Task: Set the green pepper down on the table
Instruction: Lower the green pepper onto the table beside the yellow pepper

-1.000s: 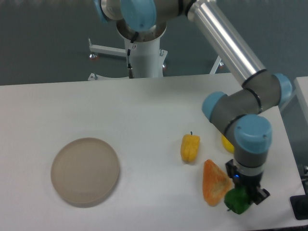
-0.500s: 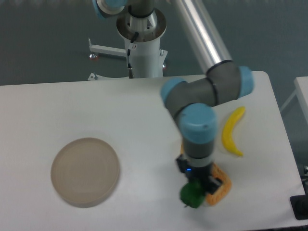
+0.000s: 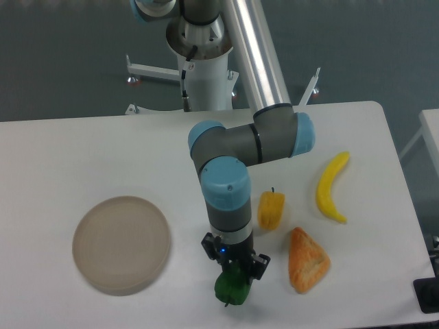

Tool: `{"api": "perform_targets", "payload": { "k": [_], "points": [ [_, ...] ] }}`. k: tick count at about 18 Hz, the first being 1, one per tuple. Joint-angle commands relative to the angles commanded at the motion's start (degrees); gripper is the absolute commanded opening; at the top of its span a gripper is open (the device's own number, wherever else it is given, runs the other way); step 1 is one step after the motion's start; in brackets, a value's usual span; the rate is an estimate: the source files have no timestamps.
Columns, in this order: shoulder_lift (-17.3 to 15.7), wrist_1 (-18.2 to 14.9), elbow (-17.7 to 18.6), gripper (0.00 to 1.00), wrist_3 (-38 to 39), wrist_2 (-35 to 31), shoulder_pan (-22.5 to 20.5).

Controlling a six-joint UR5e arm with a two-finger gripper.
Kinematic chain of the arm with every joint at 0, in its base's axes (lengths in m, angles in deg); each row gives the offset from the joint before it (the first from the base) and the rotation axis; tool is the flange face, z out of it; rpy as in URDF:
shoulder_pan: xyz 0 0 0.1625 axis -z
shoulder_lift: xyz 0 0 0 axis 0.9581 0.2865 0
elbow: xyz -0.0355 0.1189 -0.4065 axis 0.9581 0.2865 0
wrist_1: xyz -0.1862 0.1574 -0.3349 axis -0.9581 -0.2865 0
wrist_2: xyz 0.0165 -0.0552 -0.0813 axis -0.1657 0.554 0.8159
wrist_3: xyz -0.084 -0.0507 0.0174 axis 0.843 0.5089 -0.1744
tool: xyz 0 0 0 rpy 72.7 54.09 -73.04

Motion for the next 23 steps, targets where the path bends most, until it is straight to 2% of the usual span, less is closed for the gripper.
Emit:
{"api": "perform_targets", "payload": {
  "k": [6,23],
  "points": [
    [0.1,0.1,2.2,0.35,1.5,0.1,0.0],
    [0.9,0.3,2.3,0.38,1.0,0.0,0.0]
  ]
}}
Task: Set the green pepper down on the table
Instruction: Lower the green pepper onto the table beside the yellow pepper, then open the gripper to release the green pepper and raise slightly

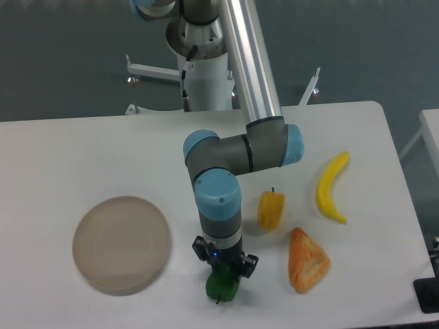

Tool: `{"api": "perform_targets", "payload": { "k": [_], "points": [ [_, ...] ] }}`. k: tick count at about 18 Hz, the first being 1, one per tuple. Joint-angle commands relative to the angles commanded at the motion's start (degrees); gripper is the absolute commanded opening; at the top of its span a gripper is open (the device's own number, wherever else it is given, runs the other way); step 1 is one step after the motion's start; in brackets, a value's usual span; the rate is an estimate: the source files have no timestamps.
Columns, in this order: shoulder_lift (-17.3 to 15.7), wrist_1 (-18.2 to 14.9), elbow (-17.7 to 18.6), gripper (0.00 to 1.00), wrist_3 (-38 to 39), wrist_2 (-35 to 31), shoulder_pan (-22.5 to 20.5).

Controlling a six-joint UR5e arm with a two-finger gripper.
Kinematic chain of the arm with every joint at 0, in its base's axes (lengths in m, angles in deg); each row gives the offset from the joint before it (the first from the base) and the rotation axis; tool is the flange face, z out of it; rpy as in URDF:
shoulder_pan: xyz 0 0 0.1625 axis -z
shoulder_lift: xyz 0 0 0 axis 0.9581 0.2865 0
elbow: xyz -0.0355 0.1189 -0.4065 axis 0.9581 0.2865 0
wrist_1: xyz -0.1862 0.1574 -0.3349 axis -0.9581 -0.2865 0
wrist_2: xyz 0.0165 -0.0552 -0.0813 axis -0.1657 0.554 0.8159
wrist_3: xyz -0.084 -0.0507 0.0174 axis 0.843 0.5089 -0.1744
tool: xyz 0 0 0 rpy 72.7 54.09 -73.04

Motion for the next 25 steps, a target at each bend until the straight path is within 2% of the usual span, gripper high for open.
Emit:
{"api": "perform_targets", "payload": {
  "k": [7,8,9,10,11,13,18,25],
  "points": [
    [0.1,0.0,0.0,0.38,0.1,0.1,0.0],
    [0.1,0.0,-0.1,0.42,0.1,0.2,-0.1],
    [0.0,0.0,-0.1,0.57,0.1,0.6,-0.2],
    [0.0,0.0,-0.3,0.86,0.1,1.1,-0.4],
    [-0.2,0.0,-0.3,0.94,0.1,1.5,-0.5],
    [-0.4,0.0,-0.2,1.0,0.3,1.6,-0.5],
    [-0.8,0.0,-0.3,1.0,0.4,1.8,-0.7],
    [-3.2,-0.7,0.0,1.0,-0.1,3.9,-3.2]
  ]
}}
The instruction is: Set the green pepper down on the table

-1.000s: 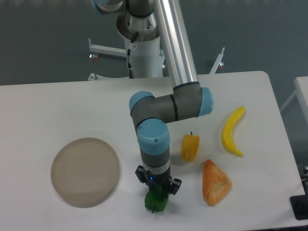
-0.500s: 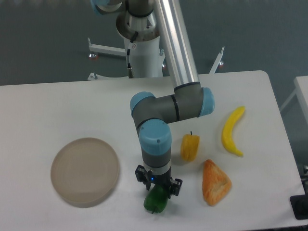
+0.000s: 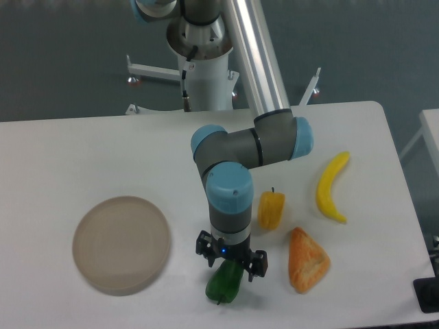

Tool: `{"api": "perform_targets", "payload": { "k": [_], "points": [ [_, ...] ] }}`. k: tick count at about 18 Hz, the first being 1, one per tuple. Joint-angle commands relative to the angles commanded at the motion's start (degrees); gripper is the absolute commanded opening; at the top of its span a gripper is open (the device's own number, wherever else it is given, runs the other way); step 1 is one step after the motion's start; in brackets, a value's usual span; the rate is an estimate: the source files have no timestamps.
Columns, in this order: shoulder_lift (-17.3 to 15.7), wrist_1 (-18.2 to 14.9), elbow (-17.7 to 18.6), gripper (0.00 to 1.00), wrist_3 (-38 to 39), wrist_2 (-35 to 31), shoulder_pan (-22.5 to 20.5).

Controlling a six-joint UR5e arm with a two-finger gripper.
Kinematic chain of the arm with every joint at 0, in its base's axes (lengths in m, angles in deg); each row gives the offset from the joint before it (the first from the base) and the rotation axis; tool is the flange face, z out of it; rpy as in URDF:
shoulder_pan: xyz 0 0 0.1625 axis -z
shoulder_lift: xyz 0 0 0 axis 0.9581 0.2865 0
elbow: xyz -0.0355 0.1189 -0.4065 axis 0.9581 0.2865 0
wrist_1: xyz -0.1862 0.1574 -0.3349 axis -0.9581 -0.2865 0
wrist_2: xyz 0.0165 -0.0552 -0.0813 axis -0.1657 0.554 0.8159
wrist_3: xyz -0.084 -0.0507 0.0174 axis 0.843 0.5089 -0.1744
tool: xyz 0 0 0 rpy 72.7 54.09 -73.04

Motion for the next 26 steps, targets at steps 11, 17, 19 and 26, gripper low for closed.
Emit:
{"api": "perform_targets", "payload": {
  "k": [11,17,19,26],
  "points": [
    [-2.0,0.3,-1.0,1.0,-12.7,2.3,-8.0],
    [-1.8,0.6,-1.8,1.0,-30.5,1.8,-13.4],
    [-1.8,0.6,-1.8,1.0,-34.1,1.8,-14.4],
    [-1.8,0.7,-1.7,1.0,-37.4,1.8,-15.5]
  ]
}}
